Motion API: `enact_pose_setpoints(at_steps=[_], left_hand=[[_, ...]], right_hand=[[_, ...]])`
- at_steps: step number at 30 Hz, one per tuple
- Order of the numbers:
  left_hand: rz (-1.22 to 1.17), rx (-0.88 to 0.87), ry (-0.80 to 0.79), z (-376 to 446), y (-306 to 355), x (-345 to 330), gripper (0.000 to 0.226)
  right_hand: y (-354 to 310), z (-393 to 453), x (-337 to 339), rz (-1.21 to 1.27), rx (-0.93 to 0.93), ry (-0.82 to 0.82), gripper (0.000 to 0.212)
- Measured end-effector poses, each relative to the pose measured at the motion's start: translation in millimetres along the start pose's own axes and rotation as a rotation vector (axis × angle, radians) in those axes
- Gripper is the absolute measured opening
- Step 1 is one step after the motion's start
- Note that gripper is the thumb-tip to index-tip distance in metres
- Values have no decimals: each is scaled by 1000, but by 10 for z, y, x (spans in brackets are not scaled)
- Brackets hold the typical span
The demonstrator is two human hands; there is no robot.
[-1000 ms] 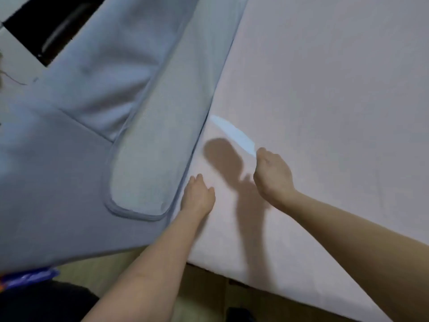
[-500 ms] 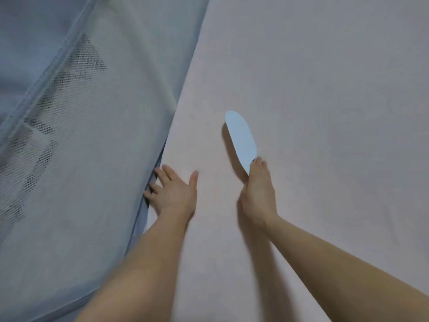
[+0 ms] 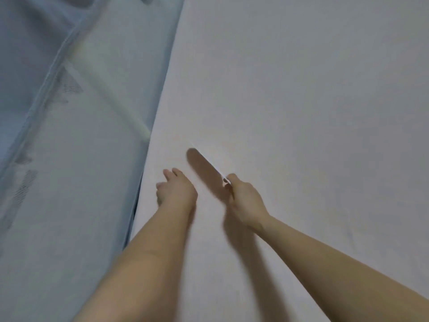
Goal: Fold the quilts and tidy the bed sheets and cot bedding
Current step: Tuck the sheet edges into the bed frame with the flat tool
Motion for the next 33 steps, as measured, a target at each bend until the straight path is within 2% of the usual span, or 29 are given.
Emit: enact_pose_setpoints(at_steps=[3,5,7,9,13,15,16,18,20,22,23,25,29,31,33], left_hand=[[283,-328,-36,-539,147,425,36],[303,-490,-27,-957,221,715,37],[326,-581,-28,-1256,287,868,41],[407,-652,3,-1450,402,1004,40],[474,-803,137,-2000,835,1354,37],[374,-878,144,-2398,1065,1441,40],[252,-908,99,-2610,1183,1469,44],[-147,-920,-166,-3084,1376,1456,52],[-481,-894,-458,-3565,1500,1410,51],[-656,-874,-549,-3968,1570,1327,31],[-723,-847,-530,-4102,1582,1290,20],[-777,-815,-459,-4297,1609,1177,13],[-783,-807,-258,-4267,1780,973,21],[-663,-799,-89,-4055,1948,737,21],[-427,-854,75,-3817,2139,441,24]], right_hand=[[-202,-340,422,20,-63,-3,35],[-323,-657,799,16,-106,55,32],[-330,-948,1034,-34,-172,117,25],[-306,-1203,1239,-34,-259,193,27],[-181,-1903,1570,214,-425,347,24],[-80,-2331,1685,332,-466,393,18],[-40,-2553,1752,361,-466,432,19],[6,-2995,1865,392,-424,503,26],[-13,-3360,1924,449,-371,550,22],[-39,-3694,1945,530,-340,613,10],[-44,-3814,1928,554,-341,634,3],[-13,-4011,1877,552,-342,651,11],[309,-4023,1677,518,-395,572,29],[695,-3940,1432,509,-452,531,32],[1167,-3835,1189,478,-535,488,38]])
Point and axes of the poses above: each hand's wrist, its own z-axis towards the middle knuckle, its own x-axis out of the back of the hand, y = z × x, the point moved 2 cm from there along z, towards the middle knuckle, and after that the axes turned 8 degrees about z, right-handed, at the moved point
